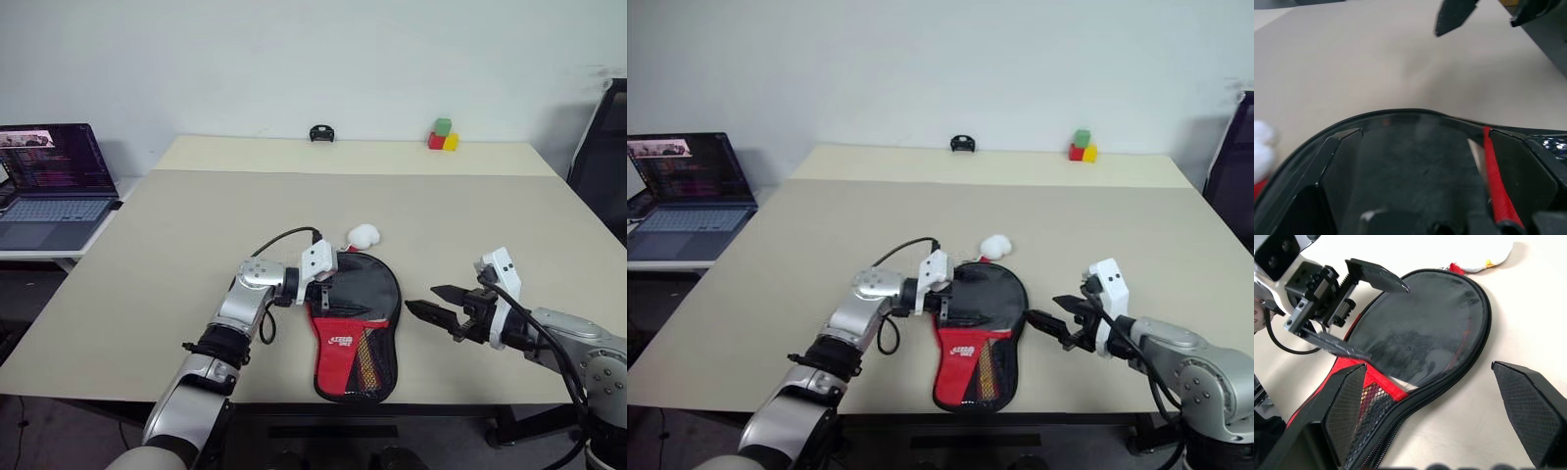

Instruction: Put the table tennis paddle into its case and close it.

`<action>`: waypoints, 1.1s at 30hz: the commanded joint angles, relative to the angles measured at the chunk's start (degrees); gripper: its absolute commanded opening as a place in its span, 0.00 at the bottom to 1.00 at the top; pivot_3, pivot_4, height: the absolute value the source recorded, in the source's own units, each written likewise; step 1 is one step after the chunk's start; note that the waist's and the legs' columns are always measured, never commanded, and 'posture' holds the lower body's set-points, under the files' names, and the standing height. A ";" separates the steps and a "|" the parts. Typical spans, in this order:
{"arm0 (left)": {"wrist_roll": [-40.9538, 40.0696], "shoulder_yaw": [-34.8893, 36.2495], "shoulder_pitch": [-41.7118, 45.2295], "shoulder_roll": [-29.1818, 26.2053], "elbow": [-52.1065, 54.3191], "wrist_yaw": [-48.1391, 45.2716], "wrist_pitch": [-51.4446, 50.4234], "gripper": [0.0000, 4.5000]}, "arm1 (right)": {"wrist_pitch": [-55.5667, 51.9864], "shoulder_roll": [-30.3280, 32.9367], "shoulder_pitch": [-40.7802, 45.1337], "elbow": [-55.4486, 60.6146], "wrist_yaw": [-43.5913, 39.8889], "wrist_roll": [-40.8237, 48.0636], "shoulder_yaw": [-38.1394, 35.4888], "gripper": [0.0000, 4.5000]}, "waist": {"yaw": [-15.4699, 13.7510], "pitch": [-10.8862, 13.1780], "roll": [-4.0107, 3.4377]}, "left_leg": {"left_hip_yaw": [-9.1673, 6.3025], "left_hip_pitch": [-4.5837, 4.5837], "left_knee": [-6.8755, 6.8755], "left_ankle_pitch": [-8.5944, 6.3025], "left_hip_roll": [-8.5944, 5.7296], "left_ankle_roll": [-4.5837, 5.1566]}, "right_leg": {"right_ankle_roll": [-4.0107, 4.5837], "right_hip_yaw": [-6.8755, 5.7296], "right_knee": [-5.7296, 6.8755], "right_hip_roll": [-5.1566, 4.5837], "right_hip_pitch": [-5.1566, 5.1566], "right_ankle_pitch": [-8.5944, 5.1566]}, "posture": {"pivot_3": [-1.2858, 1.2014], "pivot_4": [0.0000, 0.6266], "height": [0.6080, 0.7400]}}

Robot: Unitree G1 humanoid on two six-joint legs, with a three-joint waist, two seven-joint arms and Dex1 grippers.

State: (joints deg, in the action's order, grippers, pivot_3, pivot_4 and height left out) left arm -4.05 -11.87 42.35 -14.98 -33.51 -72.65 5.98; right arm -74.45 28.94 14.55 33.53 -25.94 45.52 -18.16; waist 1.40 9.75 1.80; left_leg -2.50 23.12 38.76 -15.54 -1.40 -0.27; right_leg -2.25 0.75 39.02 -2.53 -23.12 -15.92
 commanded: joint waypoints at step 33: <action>4.91 -2.98 0.20 3.15 -14.04 3.39 12.58 1.00 | 35.30 -10.85 47.62 -72.29 0.23 -22.52 15.93 1.00 | 0.22 -0.08 -0.19 | 0.02 -0.76 -0.09 -0.01 0.05 0.02 | 0.00 0.00 -0.10 0.22 0.77 -0.01 | 0.52 0.24 1.00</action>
State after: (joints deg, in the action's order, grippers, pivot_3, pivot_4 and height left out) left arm -0.42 -13.28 44.37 -11.29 -47.83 -68.85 19.36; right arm -44.79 18.79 58.73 -33.61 -24.82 25.41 -2.15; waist 1.62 9.67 1.61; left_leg -2.48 22.38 38.67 -15.55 -1.36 -0.25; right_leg -2.25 0.74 38.91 -2.32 -22.36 -15.93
